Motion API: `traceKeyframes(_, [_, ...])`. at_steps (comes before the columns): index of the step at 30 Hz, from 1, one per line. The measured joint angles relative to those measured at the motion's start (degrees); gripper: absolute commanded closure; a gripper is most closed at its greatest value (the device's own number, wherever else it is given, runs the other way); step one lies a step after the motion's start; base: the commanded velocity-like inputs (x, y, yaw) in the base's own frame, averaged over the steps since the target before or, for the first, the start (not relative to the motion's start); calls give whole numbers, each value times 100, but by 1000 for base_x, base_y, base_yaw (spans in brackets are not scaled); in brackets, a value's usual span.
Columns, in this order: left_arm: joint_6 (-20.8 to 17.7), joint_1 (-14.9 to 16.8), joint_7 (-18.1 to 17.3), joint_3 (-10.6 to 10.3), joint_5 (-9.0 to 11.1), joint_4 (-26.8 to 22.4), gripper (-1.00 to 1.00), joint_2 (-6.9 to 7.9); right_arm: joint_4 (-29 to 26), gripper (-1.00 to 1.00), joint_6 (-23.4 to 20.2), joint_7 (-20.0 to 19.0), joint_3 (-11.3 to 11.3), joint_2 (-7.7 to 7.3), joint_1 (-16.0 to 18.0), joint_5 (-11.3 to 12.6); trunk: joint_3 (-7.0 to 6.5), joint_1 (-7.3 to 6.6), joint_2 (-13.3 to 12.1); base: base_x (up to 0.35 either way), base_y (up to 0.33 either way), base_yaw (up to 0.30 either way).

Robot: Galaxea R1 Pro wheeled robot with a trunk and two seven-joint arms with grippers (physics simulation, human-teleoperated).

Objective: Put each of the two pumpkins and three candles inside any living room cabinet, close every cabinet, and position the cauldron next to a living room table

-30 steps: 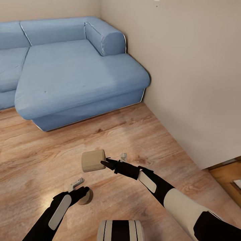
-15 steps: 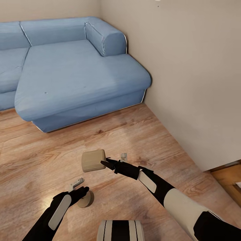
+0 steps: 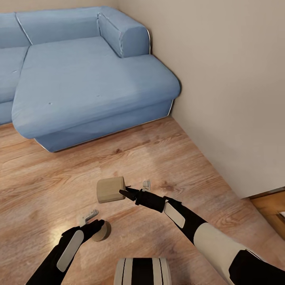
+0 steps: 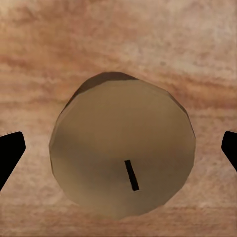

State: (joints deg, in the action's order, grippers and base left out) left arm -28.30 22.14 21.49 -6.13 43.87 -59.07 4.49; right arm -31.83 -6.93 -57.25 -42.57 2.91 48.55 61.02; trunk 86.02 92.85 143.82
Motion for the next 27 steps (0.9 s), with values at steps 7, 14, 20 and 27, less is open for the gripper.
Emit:
traceKeyframes(7, [18, -1, 0, -19, 0, 1, -100, -19, -3, 100, 16, -1, 1, 0, 0, -23, 45, 5, 3, 0, 0, 0])
traceKeyframes(14, [20, -1, 0, -26, 0, 1, -100, -25, -8, 100, 24, 0, 0, 0, 0, -42, 155, 18, 9, 0, 0, 0])
traceKeyframes(20, [20, -1, 0, -26, 0, 1, -100, -25, -10, 100, 29, -1, -5, 0, 0, -39, 156, 18, 10, 0, 0, 0])
traceKeyframes(27, [29, -1, 0, -26, 0, 1, -100, -25, -4, 100, 34, 18, -7, 8, 0, -48, 244, 28, 15, 0, 0, 0])
